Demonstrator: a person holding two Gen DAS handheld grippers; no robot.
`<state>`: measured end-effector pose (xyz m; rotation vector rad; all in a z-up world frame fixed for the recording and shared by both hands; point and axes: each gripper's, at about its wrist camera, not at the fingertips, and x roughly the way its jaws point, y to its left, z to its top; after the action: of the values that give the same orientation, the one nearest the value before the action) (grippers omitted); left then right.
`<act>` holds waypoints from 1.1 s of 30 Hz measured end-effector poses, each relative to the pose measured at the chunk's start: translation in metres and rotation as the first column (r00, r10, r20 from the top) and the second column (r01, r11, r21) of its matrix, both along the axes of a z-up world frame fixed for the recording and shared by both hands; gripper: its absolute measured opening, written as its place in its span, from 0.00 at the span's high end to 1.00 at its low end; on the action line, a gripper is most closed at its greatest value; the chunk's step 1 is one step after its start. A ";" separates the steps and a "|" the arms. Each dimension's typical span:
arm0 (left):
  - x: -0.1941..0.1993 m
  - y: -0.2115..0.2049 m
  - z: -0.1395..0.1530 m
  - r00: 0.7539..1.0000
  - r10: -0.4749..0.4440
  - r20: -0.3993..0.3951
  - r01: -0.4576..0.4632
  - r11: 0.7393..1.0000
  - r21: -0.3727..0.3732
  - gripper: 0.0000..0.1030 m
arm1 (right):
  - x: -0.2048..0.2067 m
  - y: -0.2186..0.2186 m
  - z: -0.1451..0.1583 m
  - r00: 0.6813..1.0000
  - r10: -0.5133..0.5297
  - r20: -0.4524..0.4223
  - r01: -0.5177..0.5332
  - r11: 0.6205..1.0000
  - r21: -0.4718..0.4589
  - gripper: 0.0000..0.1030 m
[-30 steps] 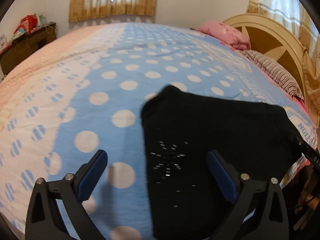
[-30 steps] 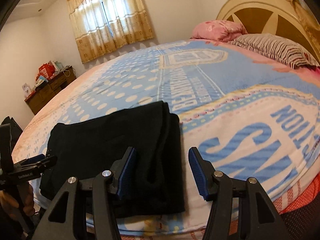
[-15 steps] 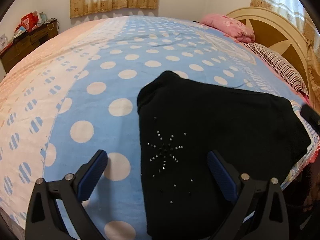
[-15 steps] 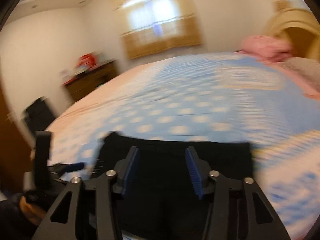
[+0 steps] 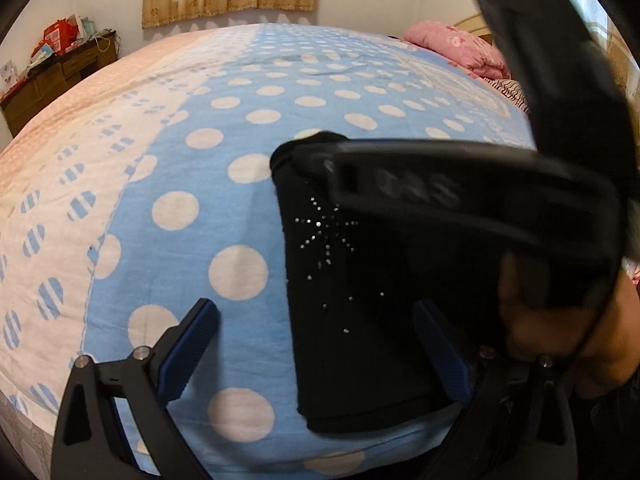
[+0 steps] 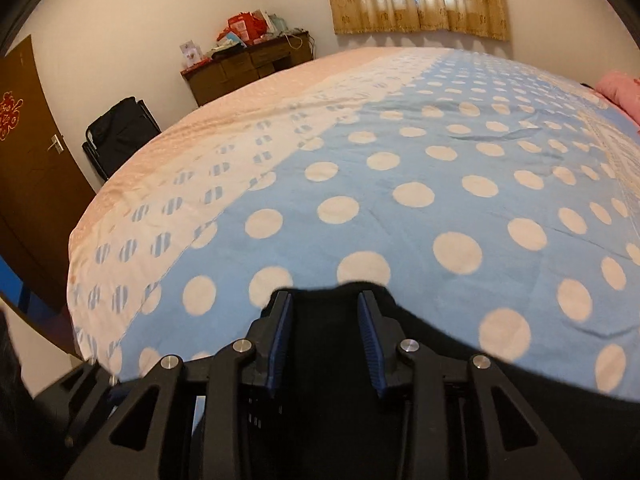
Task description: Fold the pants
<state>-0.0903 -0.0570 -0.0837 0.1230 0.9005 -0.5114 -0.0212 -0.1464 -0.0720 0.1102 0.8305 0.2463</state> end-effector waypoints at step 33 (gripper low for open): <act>0.016 -0.022 0.008 0.999 -0.016 -0.038 0.012 0.996 -0.092 0.06 | -0.202 -0.138 -0.009 0.766 -0.640 0.062 0.643 0.766 -0.029 0.17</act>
<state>-0.0746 -0.0795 -0.0759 0.0362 0.9131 -0.5686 -0.2236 -0.2843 -0.0806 0.3359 0.7039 -0.4255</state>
